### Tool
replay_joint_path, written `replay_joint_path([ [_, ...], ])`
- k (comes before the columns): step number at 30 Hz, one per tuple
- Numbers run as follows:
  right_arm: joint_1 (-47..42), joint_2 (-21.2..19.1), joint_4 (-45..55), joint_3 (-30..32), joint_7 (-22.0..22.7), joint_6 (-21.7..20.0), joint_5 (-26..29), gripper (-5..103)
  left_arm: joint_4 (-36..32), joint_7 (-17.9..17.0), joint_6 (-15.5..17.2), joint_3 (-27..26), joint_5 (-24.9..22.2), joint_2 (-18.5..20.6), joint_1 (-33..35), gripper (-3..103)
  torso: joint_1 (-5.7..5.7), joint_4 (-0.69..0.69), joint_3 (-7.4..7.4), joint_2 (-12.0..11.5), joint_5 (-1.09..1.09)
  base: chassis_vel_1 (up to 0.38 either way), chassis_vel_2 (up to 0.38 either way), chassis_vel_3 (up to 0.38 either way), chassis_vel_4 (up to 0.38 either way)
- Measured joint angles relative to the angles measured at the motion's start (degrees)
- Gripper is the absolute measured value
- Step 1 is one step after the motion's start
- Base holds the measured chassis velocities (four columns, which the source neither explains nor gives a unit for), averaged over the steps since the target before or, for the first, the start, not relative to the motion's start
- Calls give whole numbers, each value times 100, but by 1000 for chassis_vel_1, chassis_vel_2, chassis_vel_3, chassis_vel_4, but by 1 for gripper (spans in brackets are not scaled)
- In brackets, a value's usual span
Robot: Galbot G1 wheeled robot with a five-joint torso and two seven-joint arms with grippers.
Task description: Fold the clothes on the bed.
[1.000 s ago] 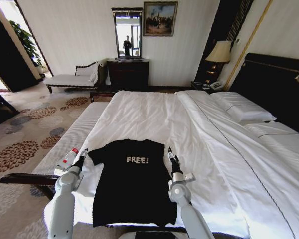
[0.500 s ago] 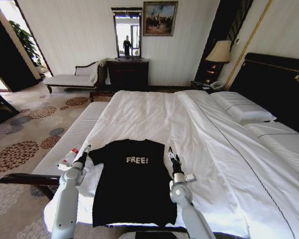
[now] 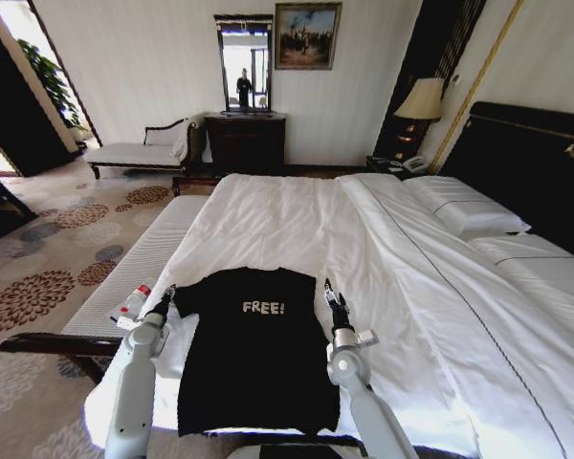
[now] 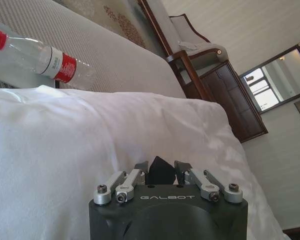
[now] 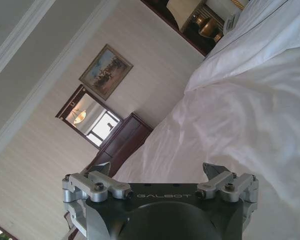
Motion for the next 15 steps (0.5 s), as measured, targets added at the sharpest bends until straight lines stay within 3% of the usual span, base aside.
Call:
replay_joint_path([
  [2, -2, 0, -8, 7, 3, -1, 1, 100, -6, -3, 0, 9, 9, 0, 0, 23, 0, 0, 0, 0, 0, 0, 0, 0, 0],
  [5, -12, 0, -28, 15, 5, -1, 2, 100, -24, -8, 0, 11, 16, 3, 1, 18, 0, -1, 0, 0, 0, 0, 0, 0, 0],
  [6, -14, -1, -45, 22, 6, -1, 3, 100, -42, -17, 0, 11, 23, 11, 3, 7, 0, 0, 0, 0, 0, 0, 0, 0, 0],
  [15, -14, 4, -82, 14, 8, 2, 2, 100, -408, -76, 6, 25, -37, 89, 117, 0, 0, 0, 0, 0, 0, 0, 0, 0, 0],
])
